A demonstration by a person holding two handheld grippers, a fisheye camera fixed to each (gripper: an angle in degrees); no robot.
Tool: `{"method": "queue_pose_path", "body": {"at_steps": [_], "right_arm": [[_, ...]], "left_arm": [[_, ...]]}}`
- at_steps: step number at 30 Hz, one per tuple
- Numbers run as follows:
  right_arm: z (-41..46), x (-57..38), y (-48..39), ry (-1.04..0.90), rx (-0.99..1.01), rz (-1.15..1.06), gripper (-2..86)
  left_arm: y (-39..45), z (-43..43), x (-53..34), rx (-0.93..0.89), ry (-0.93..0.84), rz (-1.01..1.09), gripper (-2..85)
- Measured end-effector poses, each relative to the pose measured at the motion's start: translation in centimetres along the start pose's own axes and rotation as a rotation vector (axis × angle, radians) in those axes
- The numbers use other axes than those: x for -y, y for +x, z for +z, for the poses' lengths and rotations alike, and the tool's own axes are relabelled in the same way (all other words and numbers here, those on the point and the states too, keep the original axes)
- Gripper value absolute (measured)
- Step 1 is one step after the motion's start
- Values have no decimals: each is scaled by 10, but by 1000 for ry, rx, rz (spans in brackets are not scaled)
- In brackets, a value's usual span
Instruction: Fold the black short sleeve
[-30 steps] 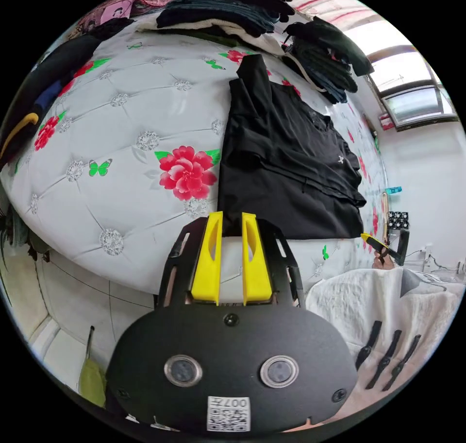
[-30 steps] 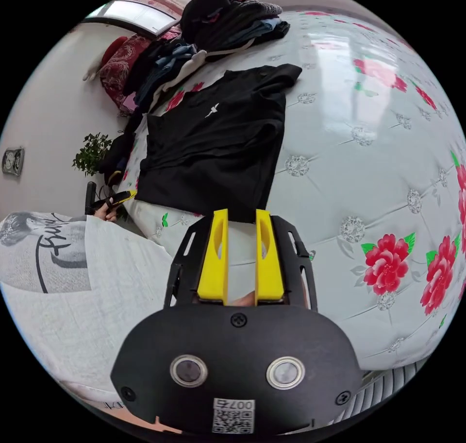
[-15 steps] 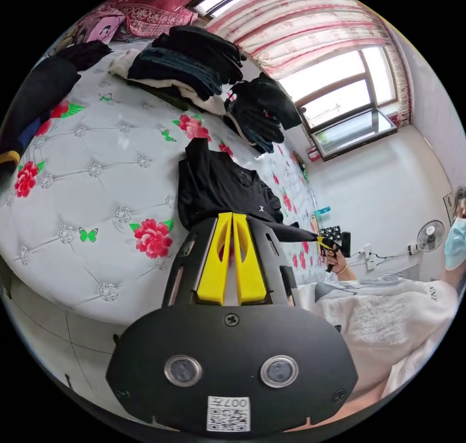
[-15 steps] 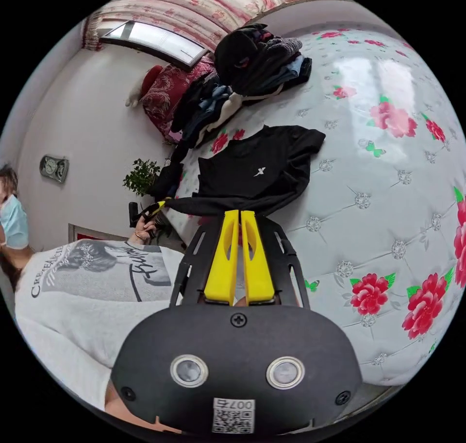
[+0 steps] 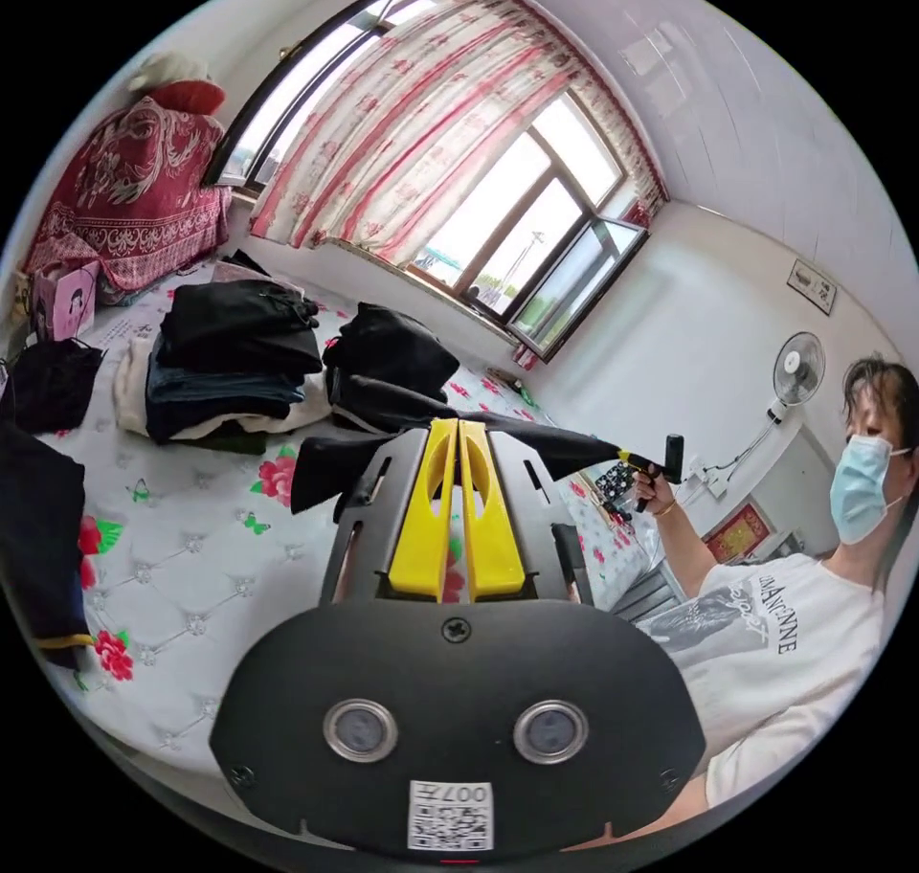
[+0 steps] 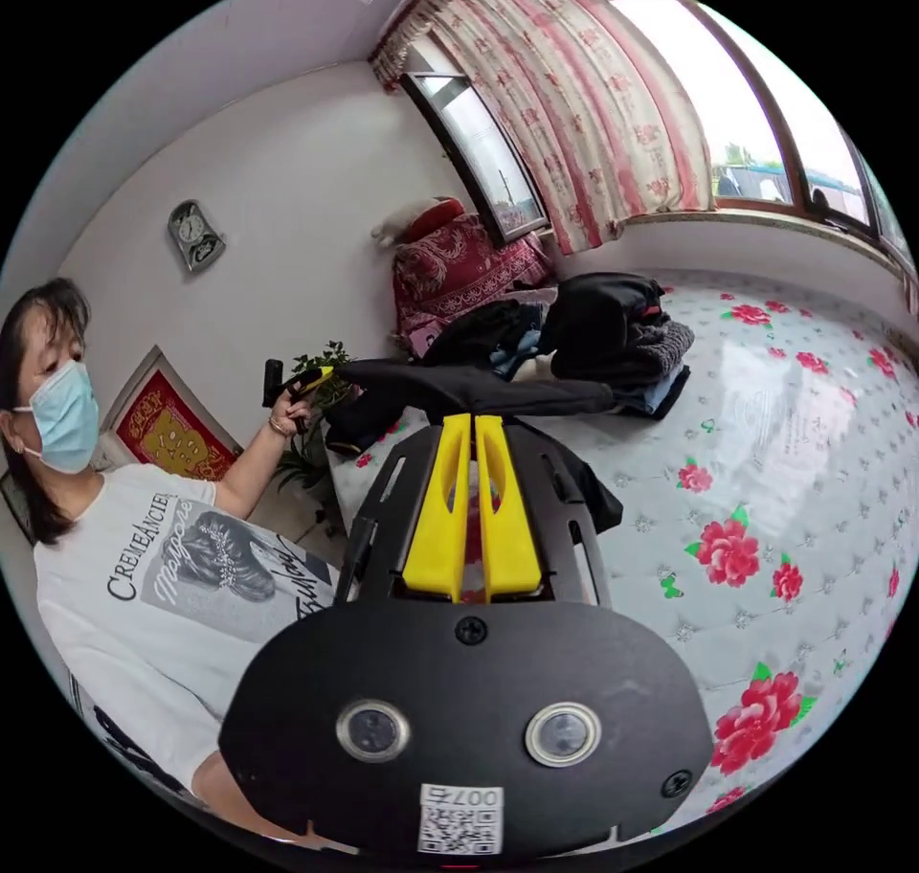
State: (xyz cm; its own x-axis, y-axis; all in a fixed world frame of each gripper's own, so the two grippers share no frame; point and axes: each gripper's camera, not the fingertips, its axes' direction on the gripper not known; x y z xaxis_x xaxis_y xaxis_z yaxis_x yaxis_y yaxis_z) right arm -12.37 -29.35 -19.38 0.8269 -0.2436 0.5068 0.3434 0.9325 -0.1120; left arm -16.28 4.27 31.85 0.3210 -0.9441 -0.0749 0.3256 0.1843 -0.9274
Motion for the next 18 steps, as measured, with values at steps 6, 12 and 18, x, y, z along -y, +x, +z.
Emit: {"method": "queue_pose_path", "body": {"at_steps": [6,12,18], "right_arm": [[89,-144,16,-285,-92,127,-3],[227,-333,52,-578,-138,436,-3],[257,-406,46,-658,-150,506,-3]], "left_arm": [[-33,43,-114,156,-277,-154,-10],[-85,106,-271,333,-702,-418,-9],[-79,69,-294,316,-635,-500,2]]}}
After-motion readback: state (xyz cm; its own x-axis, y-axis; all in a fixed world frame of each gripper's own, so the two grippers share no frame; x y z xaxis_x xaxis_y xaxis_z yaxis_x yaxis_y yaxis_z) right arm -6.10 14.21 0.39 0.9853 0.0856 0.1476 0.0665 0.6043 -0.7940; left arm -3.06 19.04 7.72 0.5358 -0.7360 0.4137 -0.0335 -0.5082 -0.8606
